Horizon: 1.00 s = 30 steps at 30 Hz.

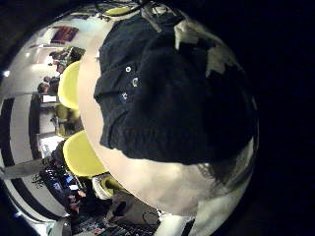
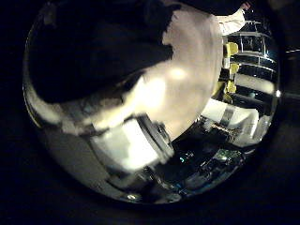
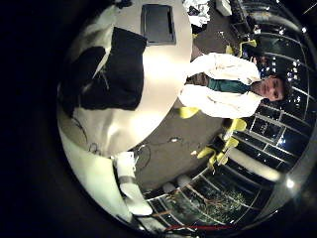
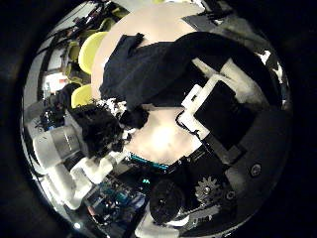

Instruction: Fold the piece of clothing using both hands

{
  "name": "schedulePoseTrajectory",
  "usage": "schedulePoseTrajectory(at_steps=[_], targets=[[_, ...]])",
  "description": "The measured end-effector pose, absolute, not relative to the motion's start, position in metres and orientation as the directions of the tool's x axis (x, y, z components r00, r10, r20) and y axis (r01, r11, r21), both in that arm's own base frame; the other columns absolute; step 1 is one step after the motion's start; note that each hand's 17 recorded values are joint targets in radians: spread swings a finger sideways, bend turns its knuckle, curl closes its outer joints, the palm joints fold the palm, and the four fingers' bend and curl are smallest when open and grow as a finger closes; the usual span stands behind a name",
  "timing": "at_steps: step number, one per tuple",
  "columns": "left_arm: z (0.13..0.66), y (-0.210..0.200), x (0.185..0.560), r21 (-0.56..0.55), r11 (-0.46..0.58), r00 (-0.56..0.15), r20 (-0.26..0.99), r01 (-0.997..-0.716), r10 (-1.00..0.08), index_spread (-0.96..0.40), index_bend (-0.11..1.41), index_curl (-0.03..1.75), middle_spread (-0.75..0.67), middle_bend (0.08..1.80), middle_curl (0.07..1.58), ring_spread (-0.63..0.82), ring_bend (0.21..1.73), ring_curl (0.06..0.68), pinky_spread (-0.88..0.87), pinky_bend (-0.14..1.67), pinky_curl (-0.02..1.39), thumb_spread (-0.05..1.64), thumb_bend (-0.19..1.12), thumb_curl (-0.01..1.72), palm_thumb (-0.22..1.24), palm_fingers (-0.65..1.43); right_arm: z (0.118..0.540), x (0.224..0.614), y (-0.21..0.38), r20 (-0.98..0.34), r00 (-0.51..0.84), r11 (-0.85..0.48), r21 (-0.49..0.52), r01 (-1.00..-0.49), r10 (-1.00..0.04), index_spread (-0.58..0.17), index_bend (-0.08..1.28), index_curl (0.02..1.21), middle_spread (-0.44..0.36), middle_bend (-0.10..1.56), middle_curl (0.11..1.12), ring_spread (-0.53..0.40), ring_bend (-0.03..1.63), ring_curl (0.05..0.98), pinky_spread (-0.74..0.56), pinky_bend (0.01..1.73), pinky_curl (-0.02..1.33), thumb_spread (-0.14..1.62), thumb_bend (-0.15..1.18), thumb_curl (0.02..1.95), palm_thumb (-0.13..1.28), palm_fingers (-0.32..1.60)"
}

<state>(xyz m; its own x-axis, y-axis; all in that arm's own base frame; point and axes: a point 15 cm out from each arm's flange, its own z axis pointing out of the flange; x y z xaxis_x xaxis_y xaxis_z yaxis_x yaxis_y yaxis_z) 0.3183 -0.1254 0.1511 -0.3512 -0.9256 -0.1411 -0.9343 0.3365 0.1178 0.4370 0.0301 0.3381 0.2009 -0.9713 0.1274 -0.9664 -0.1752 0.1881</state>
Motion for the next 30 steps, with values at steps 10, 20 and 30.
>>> schedulePoseTrajectory(at_steps=[10, 20, 30], targets=[[0.179, -0.121, 0.338, -0.008, 0.346, -0.342, -0.122, -0.938, -0.932, -0.42, 0.3, 1.08, -0.43, 0.85, 1.03, -0.45, 1.36, 0.493, -0.58, 1.12, 0.65, 1.07, 0.13, 0.46, 0.8, 1.1, 0.345, 0.436, 0.027, 0.13, 0.195, -0.172, 0.173, -0.97, -0.972, -0.294, 1.05, 0.94, -0.187, 1.22, 0.94, -0.273, 1.28, 0.89, -0.23, 1.03, 1.3, 1.08, -0.01, 0.88, 0.97, 1.02], [0.237, -0.103, 0.312, 0.067, 0.417, -0.419, -0.036, -0.907, -0.907, -0.52, 0.29, 1.33, -0.53, 0.86, 1.13, -0.44, 1.41, 0.513, -0.6, 1.19, 0.66, 1.08, 0.06, 0.54, 0.84, 1.06, 0.357, 0.427, 0.023, 0.126, 0.206, -0.186, 0.15, -0.971, -0.97, -0.296, 1.04, 0.94, -0.187, 1.21, 0.95, -0.278, 1.27, 0.902, -0.24, 1.03, 1.31, 1.08, -0.01, 0.89, 0.97, 1.03], [0.305, -0.084, 0.268, 0.166, 0.473, -0.464, 0.092, -0.865, -0.881, -0.55, 0.23, 1.48, -0.59, 0.84, 1.18, -0.44, 1.41, 0.511, -0.6, 1.2, 0.65, 1.1, 0.0, 0.59, 0.86, 1.06, 0.346, 0.383, 0.018, 0.119, 0.231, -0.207, 0.189, -0.96, -0.966, -0.297, 1.03, 0.94, -0.188, 1.2, 0.95, -0.282, 1.26, 0.912, -0.24, 1.02, 1.32, 1.08, -0.01, 0.89, 0.97, 1.03]])
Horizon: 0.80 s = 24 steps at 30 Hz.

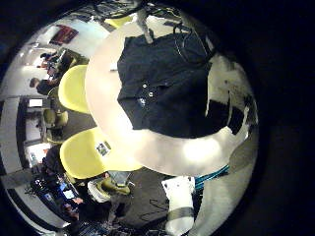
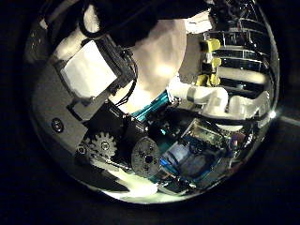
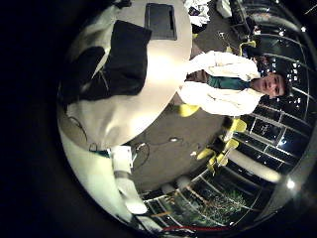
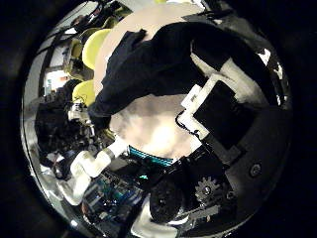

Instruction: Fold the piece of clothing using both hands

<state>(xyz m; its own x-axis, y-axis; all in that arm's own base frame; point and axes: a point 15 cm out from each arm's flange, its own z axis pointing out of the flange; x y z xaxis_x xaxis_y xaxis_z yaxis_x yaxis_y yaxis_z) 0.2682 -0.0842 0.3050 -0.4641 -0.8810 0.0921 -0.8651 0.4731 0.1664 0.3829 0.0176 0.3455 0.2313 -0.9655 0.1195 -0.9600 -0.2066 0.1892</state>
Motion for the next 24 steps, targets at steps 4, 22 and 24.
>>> schedulePoseTrajectory(at_steps=[4, 22, 24], targets=[[0.321, -0.079, 0.256, 0.211, 0.489, -0.473, 0.127, -0.846, -0.872, -0.55, 0.2, 1.52, -0.6, 0.82, 1.19, -0.44, 1.41, 0.509, -0.6, 1.2, 0.65, 1.1, -0.01, 0.6, 0.86, 1.07, 0.344, 0.362, 0.015, 0.117, 0.236, -0.21, 0.201, -0.957, -0.965, -0.298, 1.03, 0.95, -0.189, 1.19, 0.95, -0.284, 1.25, 0.916, -0.24, 1.01, 1.32, 1.08, -0.01, 0.89, 0.97, 1.04], [0.314, -0.083, 0.269, 0.309, 0.468, -0.41, 0.237, -0.828, -0.881, -0.51, 0.18, 1.6, -0.66, 0.8, 1.21, -0.46, 1.33, 0.494, -0.62, 1.1, 0.63, 1.07, -0.07, 0.49, 0.53, 0.87, 0.346, 0.345, 0.011, 0.11, 0.247, -0.215, 0.243, -0.946, -0.963, -0.303, 1.01, 0.95, -0.191, 1.18, 0.96, -0.288, 1.24, 0.929, -0.25, 1.0, 1.33, 1.1, -0.01, 0.89, 0.96, 1.04], [0.291, -0.094, 0.256, 0.302, 0.475, -0.406, 0.263, -0.827, -0.875, -0.5, 0.21, 1.55, -0.65, 0.8, 1.18, -0.47, 1.22, 0.479, -0.61, 1.01, 0.63, 1.04, -0.08, 0.44, 0.42, 0.68, 0.345, 0.345, 0.011, 0.11, 0.247, -0.215, 0.246, -0.945, -0.963, -0.303, 1.01, 0.96, -0.191, 1.18, 0.96, -0.289, 1.23, 0.931, -0.25, 1.0, 1.33, 1.1, -0.01, 0.89, 0.96, 1.05]])
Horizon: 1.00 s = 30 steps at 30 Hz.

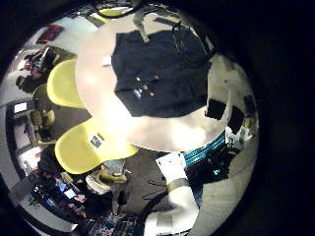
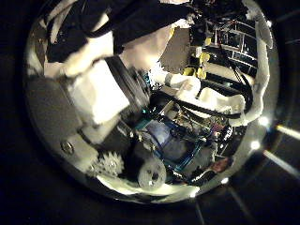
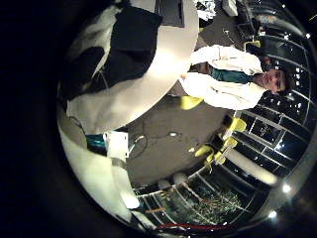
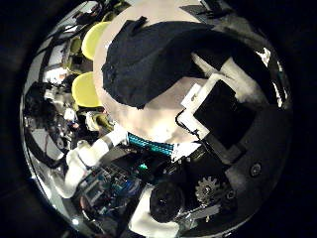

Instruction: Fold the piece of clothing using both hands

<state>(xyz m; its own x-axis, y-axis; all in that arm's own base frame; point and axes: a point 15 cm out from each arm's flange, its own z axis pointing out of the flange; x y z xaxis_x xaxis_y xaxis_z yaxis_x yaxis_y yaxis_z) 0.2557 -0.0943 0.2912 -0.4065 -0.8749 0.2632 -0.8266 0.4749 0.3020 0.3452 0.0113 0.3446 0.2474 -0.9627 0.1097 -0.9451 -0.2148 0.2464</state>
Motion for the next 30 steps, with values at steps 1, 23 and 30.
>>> schedulePoseTrajectory(at_steps=[1, 23, 30], targets=[[0.284, -0.099, 0.251, 0.288, 0.481, -0.413, 0.266, -0.828, -0.871, -0.5, 0.22, 1.52, -0.64, 0.78, 1.16, -0.46, 1.14, 0.459, -0.59, 0.97, 0.62, 1.02, -0.07, 0.43, 0.39, 0.56, 0.344, 0.347, 0.011, 0.11, 0.248, -0.215, 0.248, -0.945, -0.963, -0.304, 1.01, 0.96, -0.191, 1.18, 0.96, -0.289, 1.23, 0.931, -0.25, 1.0, 1.33, 1.1, -0.01, 0.89, 0.96, 1.05], [0.176, -0.143, 0.267, 0.11, 0.414, -0.398, 0.14, -0.904, -0.907, 0.03, 0.14, 0.69, 0.2, 0.21, 0.63, 0.26, 0.92, 0.294, 0.35, 0.6, 0.44, 0.87, -0.03, 0.33, 0.2, 0.02, 0.343, 0.345, 0.011, 0.108, 0.245, -0.209, 0.263, -0.942, -0.964, -0.309, 1.0, 0.97, -0.193, 1.17, 0.97, -0.293, 1.22, 0.943, -0.26, 0.98, 1.33, 1.1, -0.01, 0.88, 0.96, 1.05], [0.157, -0.145, 0.291, 0.034, 0.365, -0.362, 0.064, -0.93, -0.93, 0.07, 0.16, 0.58, 0.21, 0.22, 0.56, 0.26, 0.9, 0.268, 0.36, 0.55, 0.4, 0.87, -0.03, 0.33, 0.23, 0.1, 0.343, 0.346, 0.011, 0.108, 0.244, -0.209, 0.264, -0.942, -0.964, -0.31, 0.99, 0.97, -0.194, 1.17, 0.97, -0.294, 1.22, 0.945, -0.26, 0.98, 1.33, 1.1, -0.01, 0.88, 0.96, 1.05]])
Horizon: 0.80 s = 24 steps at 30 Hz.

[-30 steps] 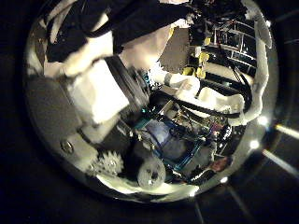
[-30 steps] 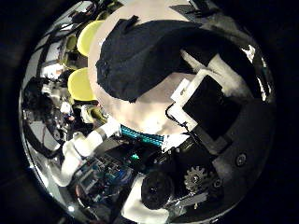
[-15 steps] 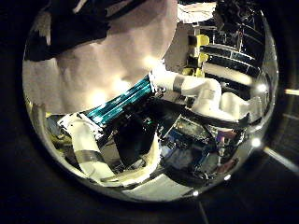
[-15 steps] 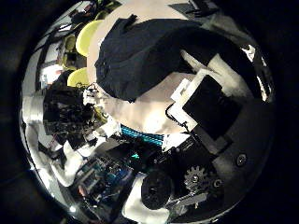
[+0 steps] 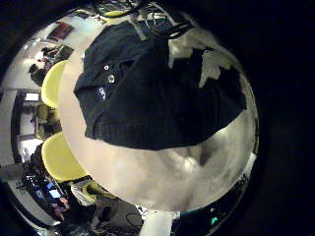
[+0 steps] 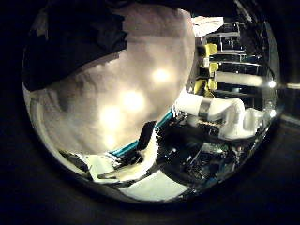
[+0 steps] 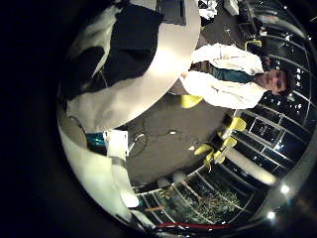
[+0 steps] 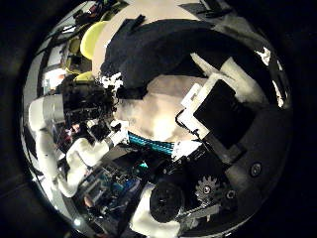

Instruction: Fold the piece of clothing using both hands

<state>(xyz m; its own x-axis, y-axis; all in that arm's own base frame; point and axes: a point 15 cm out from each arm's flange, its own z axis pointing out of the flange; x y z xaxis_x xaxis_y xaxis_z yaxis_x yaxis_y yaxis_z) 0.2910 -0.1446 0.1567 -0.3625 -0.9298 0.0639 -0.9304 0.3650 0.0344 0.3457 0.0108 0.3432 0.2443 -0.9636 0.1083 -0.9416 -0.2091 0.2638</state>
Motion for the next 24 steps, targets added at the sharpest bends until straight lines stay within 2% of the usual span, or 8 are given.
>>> schedulePoseTrajectory(at_steps=[5, 9, 10, 11, 12, 15, 19, 24], targets=[[0.148, -0.144, 0.301, 0.039, 0.337, -0.335, 0.035, -0.941, -0.941, 0.02, 0.22, 0.57, 0.06, 0.38, 0.58, 0.15, 0.84, 0.237, 0.26, 0.45, 0.36, 0.88, -0.03, 0.33, 0.25, 0.31, 0.344, 0.346, 0.01, 0.108, 0.243, -0.208, 0.262, -0.942, -0.964, -0.311, 0.99, 0.97, -0.194, 1.17, 0.97, -0.295, 1.22, 0.947, -0.26, 0.98, 1.33, 1.09, -0.01, 0.89, 0.96, 1.05], [0.146, -0.145, 0.312, 0.029, 0.316, -0.316, 0.025, -0.948, -0.949, -0.08, 0.23, 0.63, -0.1, 0.62, 0.68, -0.14, 0.89, 0.242, -0.02, 0.52, 0.37, 0.88, -0.03, 0.33, 0.28, 0.67, 0.345, 0.346, 0.01, 0.109, 0.243, -0.208, 0.259, -0.943, -0.964, -0.311, 0.99, 0.97, -0.194, 1.17, 0.98, -0.295, 1.22, 0.948, -0.26, 0.98, 1.33, 1.09, -0.01, 0.89, 0.96, 1.05], [0.146, -0.146, 0.314, 0.023, 0.312, -0.312, 0.025, -0.95, -0.95, -0.11, 0.23, 0.66, -0.14, 0.68, 0.71, -0.21, 0.97, 0.276, -0.11, 0.59, 0.39, 0.89, -0.02, 0.33, 0.3, 0.82, 0.344, 0.346, 0.01, 0.108, 0.243, -0.208, 0.262, -0.942, -0.964, -0.311, 0.99, 0.97, -0.195, 1.16, 0.98, -0.296, 1.22, 0.949, -0.26, 0.98, 1.33, 1.09, -0.01, 0.89, 0.96, 1.05], [0.146, -0.147, 0.317, 0.014, 0.31, -0.31, 0.025, -0.951, -0.95, -0.11, 0.23, 0.66, -0.14, 0.68, 0.71, -0.21, 0.97, 0.276, -0.11, 0.59, 0.39, 0.89, -0.02, 0.33, 0.3, 0.82, 0.344, 0.346, 0.01, 0.108, 0.243, -0.208, 0.262, -0.942, -0.964, -0.311, 0.99, 0.97, -0.195, 1.16, 0.98, -0.296, 1.22, 0.949, -0.26, 0.98, 1.33, 1.09, -0.01, 0.89, 0.96, 1.05], [0.147, -0.147, 0.32, 0.003, 0.31, -0.309, 0.026, -0.951, -0.951, -0.15, 0.21, 0.7, -0.21, 0.73, 0.76, -0.32, 1.09, 0.318, -0.25, 0.67, 0.42, 0.9, -0.02, 0.33, 0.32, 0.91, 0.344, 0.346, 0.01, 0.108, 0.243, -0.208, 0.262, -0.942, -0.964, -0.311, 0.99, 0.98, -0.195, 1.16, 0.98, -0.296, 1.21, 0.949, -0.26, 0.98, 1.33, 1.09, -0.01, 0.89, 0.96, 1.05], [0.147, -0.146, 0.331, -0.022, 0.299, -0.299, 0.026, -0.954, -0.954, -0.23, 0.22, 0.8, -0.29, 0.79, 0.86, -0.41, 1.19, 0.384, -0.41, 0.85, 0.5, 0.92, 0.0, 0.34, 0.41, 1.01, 0.344, 0.345, 0.01, 0.108, 0.243, -0.207, 0.266, -0.941, -0.964, -0.312, 0.99, 0.98, -0.195, 1.16, 0.98, -0.296, 1.21, 0.95, -0.26, 0.98, 1.33, 1.09, -0.01, 0.89, 0.96, 1.06], [0.148, -0.145, 0.335, -0.01, 0.297, -0.297, 0.022, -0.955, -0.955, -0.31, 0.24, 0.91, -0.36, 0.81, 0.93, -0.45, 1.27, 0.433, -0.52, 0.99, 0.56, 0.94, 0.02, 0.36, 0.54, 1.05, 0.345, 0.345, 0.01, 0.108, 0.243, -0.207, 0.265, -0.942, -0.964, -0.312, 0.99, 0.98, -0.195, 1.16, 0.98, -0.296, 1.21, 0.951, -0.26, 0.98, 1.33, 1.09, -0.01, 0.89, 0.96, 1.06], [0.148, -0.137, 0.334, 0.058, 0.314, -0.316, -0.018, -0.948, -0.949, -0.41, 0.26, 1.09, -0.45, 0.83, 1.03, -0.46, 1.36, 0.485, -0.58, 1.13, 0.63, 0.94, 0.07, 0.42, 0.79, 1.07, 0.349, 0.345, 0.008, 0.108, 0.238, -0.203, 0.261, -0.944, -0.965, -0.313, 0.99, 0.98, -0.195, 1.16, 0.98, -0.297, 1.21, 0.952, -0.26, 0.98, 1.33, 1.09, -0.01, 0.89, 0.96, 1.06]])
